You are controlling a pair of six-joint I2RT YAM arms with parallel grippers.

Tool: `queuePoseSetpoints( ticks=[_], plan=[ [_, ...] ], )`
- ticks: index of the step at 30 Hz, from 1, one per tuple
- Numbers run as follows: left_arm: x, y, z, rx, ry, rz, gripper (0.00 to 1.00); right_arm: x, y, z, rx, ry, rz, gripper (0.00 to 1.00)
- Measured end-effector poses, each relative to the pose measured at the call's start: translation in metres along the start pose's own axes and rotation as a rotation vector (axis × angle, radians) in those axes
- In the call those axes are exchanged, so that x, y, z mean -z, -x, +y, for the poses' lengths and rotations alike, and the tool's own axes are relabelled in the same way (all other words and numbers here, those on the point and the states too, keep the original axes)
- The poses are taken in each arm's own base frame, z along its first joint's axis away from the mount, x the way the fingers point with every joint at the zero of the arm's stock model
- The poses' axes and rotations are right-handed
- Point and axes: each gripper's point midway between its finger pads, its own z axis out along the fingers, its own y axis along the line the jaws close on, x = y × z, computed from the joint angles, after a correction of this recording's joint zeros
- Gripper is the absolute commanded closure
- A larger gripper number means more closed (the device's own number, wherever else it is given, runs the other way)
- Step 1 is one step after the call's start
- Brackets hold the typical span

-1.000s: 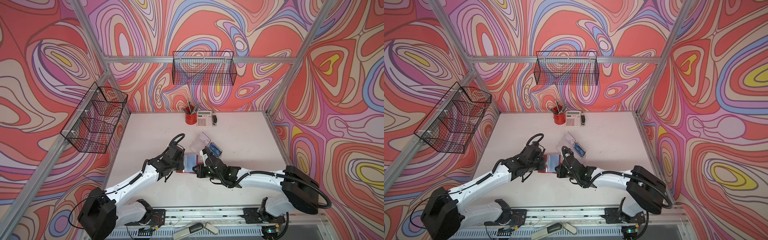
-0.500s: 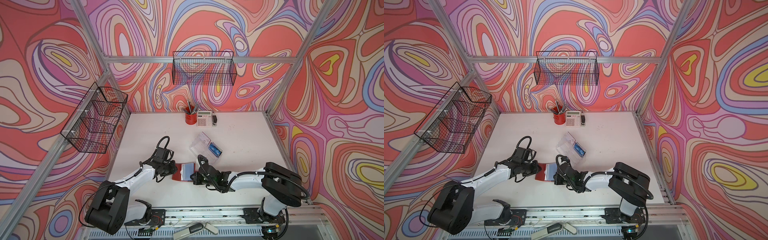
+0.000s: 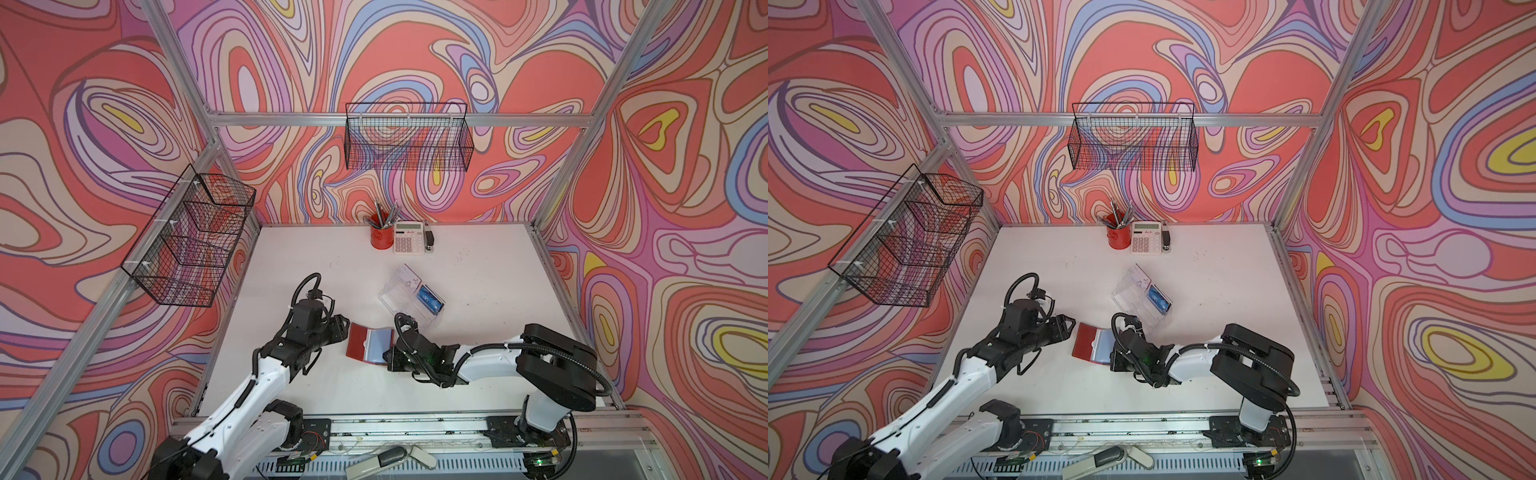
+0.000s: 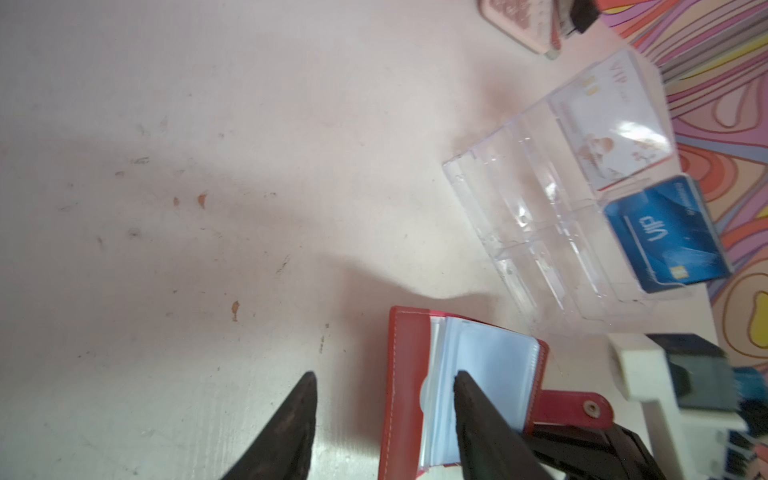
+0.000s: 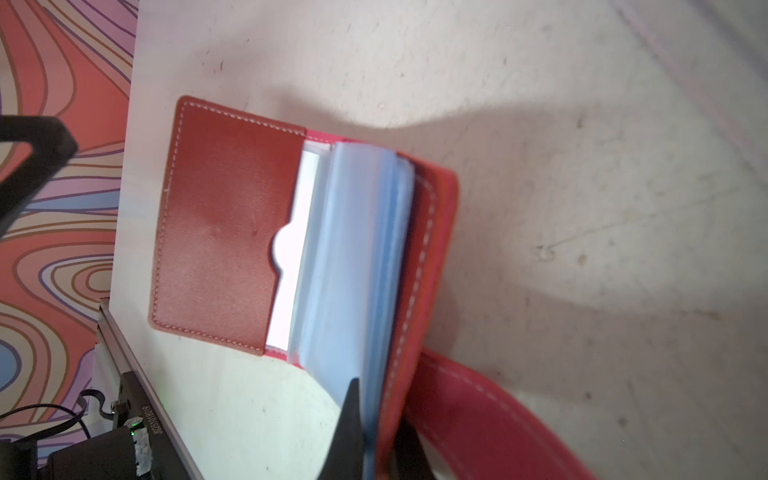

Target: Put the credit cards into the card holder

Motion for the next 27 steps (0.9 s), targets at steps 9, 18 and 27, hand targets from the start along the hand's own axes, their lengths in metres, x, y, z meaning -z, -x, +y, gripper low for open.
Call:
queuePoseSetpoints(
  ticks=[9,18,27],
  plan=[
    [-0.028,-0.032,-0.011,-0.058,-0.050,0.159,0.52,0.000,0.000,-0.001,0.007,-0.005,0.001,1.00],
    [-0.049,-0.023,0.004,-0.051,0.081,0.199,0.64,0.000,0.001,-0.003,0.042,-0.041,0.009,1.00],
    [-0.049,-0.027,0.042,0.005,0.249,0.230,0.70,-0.004,0.011,0.000,0.096,-0.104,0.003,1.00]
  ],
)
